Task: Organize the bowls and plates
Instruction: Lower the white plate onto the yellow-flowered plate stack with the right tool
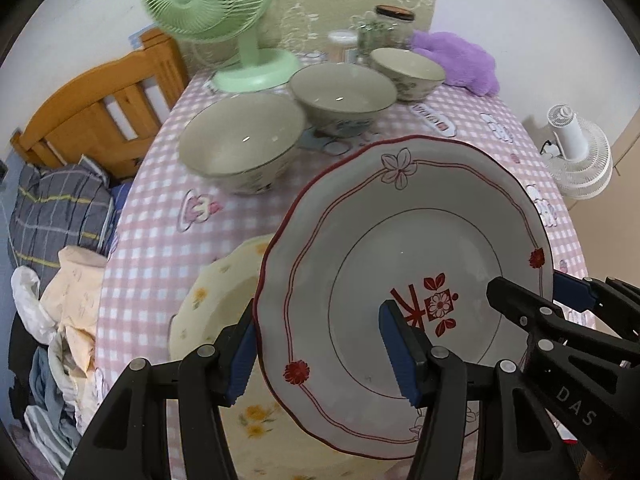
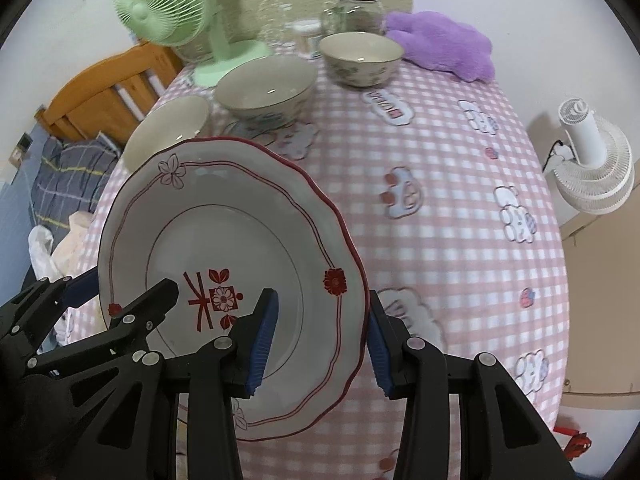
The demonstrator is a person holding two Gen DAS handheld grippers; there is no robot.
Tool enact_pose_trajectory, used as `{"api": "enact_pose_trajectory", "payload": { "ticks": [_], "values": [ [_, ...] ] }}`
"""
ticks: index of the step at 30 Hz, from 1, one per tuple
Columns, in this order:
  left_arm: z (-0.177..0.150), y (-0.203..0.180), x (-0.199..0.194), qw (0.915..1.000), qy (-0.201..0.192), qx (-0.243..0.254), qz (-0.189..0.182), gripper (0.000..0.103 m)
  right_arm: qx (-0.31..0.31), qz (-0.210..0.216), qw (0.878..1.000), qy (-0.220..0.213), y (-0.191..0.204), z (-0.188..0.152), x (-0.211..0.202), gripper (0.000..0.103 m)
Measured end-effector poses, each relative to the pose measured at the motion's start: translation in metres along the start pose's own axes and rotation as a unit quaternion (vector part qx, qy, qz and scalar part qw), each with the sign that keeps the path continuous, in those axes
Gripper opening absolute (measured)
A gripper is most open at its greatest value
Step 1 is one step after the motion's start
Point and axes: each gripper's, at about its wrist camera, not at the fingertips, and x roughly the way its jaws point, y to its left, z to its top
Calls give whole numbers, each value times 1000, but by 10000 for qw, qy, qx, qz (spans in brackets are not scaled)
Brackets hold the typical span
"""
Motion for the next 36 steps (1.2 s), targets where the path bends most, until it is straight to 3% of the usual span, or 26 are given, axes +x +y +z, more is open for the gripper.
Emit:
{"api": "enact_pose_trajectory", "payload": {
  "ticks": [16,36],
  "values": [
    [-26,35,27,9989,394,-224,-79,63,-148,2,9992,364,41,-14,27,45],
    [-24,45,48,9959,628,-643,-89,65,-6,84,9996,274,33,-8,37,44]
  ]
}}
